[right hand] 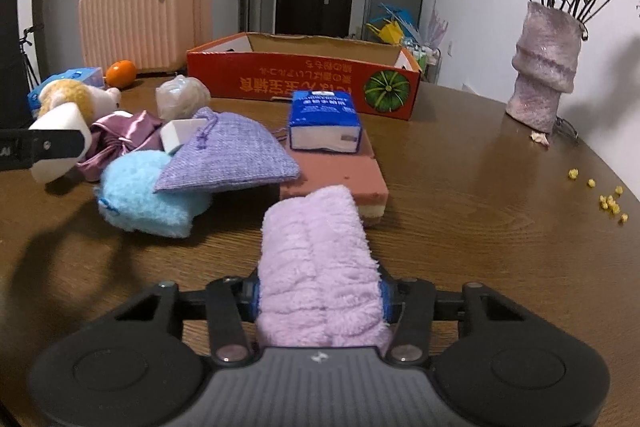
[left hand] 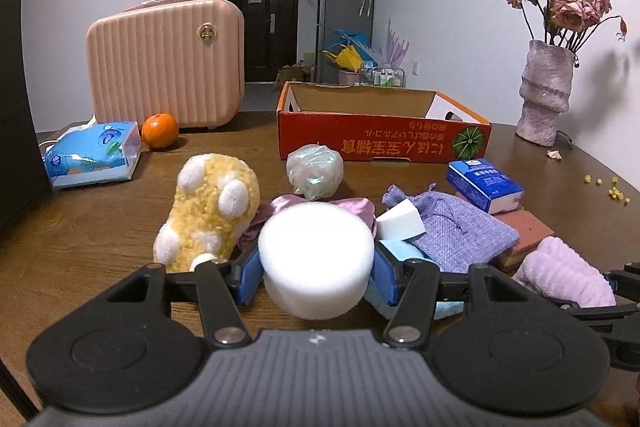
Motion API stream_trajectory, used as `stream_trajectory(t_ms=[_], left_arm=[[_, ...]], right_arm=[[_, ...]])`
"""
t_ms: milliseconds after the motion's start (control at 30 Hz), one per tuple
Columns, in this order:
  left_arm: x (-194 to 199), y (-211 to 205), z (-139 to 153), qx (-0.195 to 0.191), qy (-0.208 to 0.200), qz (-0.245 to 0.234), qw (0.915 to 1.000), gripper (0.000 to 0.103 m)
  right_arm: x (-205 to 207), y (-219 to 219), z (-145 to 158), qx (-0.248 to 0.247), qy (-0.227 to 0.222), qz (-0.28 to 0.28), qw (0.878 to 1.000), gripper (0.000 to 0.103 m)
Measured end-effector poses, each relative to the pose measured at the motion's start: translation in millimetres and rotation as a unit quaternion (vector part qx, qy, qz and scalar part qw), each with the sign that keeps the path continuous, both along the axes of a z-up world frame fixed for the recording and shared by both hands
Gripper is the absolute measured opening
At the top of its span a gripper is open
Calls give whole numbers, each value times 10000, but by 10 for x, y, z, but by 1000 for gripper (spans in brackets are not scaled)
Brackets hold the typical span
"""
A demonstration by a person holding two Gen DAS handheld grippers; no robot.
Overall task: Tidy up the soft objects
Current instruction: 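Grasp the white round sponge with the left tool while the right tool grasps the lilac towel roll, then carry the white sponge and lilac towel over the cardboard box with both tools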
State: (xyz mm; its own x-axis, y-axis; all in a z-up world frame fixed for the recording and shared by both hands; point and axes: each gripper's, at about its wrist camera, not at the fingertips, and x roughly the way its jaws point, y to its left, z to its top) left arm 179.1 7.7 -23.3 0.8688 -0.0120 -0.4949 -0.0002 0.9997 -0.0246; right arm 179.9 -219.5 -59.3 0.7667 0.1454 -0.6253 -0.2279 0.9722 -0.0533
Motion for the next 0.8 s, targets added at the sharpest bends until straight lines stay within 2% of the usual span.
stream_trajectory(t_ms=[233,433,800], left_arm=[[-28,0,19,-25,-73,19,10000,57],[-60,16,118,-148,-124,-14,9998,57],[17,-10,505,-195,-552,14,9983,57]], right_arm=[[-88,-89,148,282,-341,-110,9990,44],[-110,-81,306,251,-569,-110,9980,44],[65,0,744,208,-1149,-28,9932,44]])
